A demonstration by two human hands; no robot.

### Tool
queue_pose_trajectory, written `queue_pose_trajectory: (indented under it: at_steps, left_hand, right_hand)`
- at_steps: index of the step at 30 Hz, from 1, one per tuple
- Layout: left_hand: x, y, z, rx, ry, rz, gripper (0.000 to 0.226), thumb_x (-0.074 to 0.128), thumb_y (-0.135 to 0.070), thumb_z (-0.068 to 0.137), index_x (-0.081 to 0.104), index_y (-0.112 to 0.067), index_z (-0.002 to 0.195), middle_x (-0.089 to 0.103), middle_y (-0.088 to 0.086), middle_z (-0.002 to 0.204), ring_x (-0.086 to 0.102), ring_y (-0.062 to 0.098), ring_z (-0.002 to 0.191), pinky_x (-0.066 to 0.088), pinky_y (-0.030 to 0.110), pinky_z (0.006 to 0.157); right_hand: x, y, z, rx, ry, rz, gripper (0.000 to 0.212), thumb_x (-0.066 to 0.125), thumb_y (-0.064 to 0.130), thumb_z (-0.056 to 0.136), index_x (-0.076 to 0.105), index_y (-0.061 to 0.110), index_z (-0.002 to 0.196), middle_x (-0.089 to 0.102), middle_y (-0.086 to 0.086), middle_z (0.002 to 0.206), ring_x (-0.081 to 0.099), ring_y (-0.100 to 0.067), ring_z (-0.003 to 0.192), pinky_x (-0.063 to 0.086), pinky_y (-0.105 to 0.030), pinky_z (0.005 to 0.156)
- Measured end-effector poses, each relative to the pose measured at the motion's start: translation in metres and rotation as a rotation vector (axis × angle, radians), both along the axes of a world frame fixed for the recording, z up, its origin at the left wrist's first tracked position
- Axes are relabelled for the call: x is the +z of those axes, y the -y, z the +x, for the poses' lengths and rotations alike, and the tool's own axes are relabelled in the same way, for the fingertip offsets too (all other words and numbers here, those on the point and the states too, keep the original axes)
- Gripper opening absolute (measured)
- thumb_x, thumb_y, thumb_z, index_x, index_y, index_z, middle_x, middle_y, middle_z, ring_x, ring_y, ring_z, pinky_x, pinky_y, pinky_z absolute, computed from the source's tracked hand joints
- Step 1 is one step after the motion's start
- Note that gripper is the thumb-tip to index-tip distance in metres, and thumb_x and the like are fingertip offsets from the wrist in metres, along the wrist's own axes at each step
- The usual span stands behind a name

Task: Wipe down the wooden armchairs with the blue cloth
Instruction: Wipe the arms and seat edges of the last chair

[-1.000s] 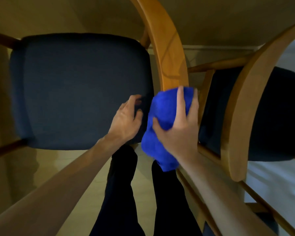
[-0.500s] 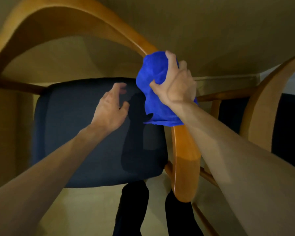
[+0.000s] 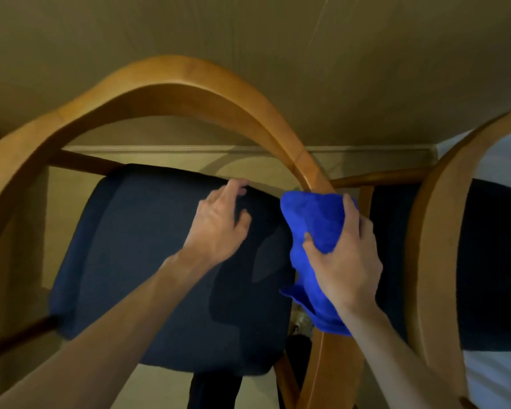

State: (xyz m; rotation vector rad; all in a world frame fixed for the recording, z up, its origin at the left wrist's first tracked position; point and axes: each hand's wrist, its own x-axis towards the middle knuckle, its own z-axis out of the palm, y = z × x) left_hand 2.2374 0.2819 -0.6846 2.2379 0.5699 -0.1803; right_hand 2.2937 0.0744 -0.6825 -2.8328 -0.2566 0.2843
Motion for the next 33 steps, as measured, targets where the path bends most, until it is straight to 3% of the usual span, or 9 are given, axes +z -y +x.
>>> queue_pose_trajectory:
  at_steps: [4,8,11,14,19,25,30,33]
  left_hand:
    - [0.0,-0.018,0.006,0.041,0.079,0.034,0.047,0.054,-0.016,0.092,0.041,-0.018,0.137,0.056,-0.004,0.131,0.049,0.016,0.118,0.038,0.038,0.103]
    - [-0.004,-0.042,0.007,0.082,0.112,0.077,0.045,0.054,-0.016,0.091,0.042,-0.019,0.134,0.058,-0.004,0.126,0.047,0.014,0.117,0.036,0.034,0.1]
    - [-0.004,-0.06,-0.003,0.101,0.103,0.104,0.046,0.054,-0.015,0.09,0.043,-0.019,0.134,0.059,-0.004,0.123,0.047,0.014,0.116,0.033,0.03,0.099]
    - [0.001,-0.084,-0.018,0.184,0.118,0.146,0.045,0.056,-0.015,0.089,0.044,-0.019,0.132,0.06,-0.005,0.119,0.048,0.017,0.113,0.033,0.031,0.097]
    - [0.012,-0.125,-0.046,0.29,0.12,0.164,0.044,0.056,-0.017,0.088,0.043,-0.022,0.129,0.057,-0.007,0.12,0.047,0.014,0.114,0.032,0.03,0.099]
    - [0.012,-0.154,-0.078,0.365,0.115,0.153,0.046,0.057,-0.017,0.087,0.042,-0.023,0.13,0.055,-0.006,0.121,0.047,0.012,0.113,0.033,0.03,0.098]
    - [0.007,-0.163,-0.106,0.407,0.083,0.142,0.045,0.057,-0.017,0.087,0.042,-0.024,0.129,0.054,-0.007,0.121,0.046,0.01,0.114,0.034,0.029,0.097]
    - [0.007,-0.161,-0.113,0.381,0.058,0.16,0.035,0.058,-0.017,0.085,0.044,-0.027,0.116,0.051,-0.01,0.113,0.048,0.008,0.106,0.038,0.029,0.094]
  right_hand:
    - [-0.003,-0.024,0.03,0.143,0.041,-0.006,0.079,0.064,0.053,0.085,0.025,0.029,0.148,0.05,-0.006,0.133,0.056,-0.025,0.111,0.038,-0.028,0.068]
    - [-0.007,-0.081,0.083,0.312,0.003,0.125,0.068,0.068,0.043,0.086,0.035,0.025,0.143,0.054,-0.002,0.132,0.058,-0.025,0.112,0.039,-0.03,0.074]
    - [-0.002,-0.121,0.106,0.406,-0.045,0.279,0.071,0.075,0.036,0.082,0.037,0.024,0.141,0.052,0.002,0.134,0.052,-0.017,0.118,0.035,-0.021,0.08]
    - [0.012,-0.16,0.12,0.569,-0.017,0.308,0.074,0.075,0.037,0.081,0.036,0.024,0.143,0.049,0.002,0.137,0.046,-0.013,0.122,0.031,-0.015,0.088]
    - [0.048,-0.261,0.125,0.942,0.109,0.098,0.072,0.074,0.047,0.075,0.043,0.03,0.138,0.055,0.001,0.123,0.059,-0.026,0.107,0.048,-0.038,0.084]
    - [0.049,-0.357,0.097,1.321,0.156,-0.283,0.069,0.073,0.055,0.077,0.042,0.031,0.134,0.059,0.001,0.117,0.061,-0.031,0.099,0.048,-0.039,0.075]
    - [0.03,-0.399,0.059,1.462,0.162,-0.301,0.056,0.075,0.047,0.078,0.044,0.031,0.123,0.059,0.002,0.104,0.061,-0.028,0.089,0.046,-0.038,0.068]
    - [0.022,-0.407,0.046,1.465,0.168,-0.259,0.054,0.075,0.045,0.079,0.041,0.034,0.12,0.058,0.004,0.101,0.061,-0.026,0.087,0.043,-0.037,0.066]
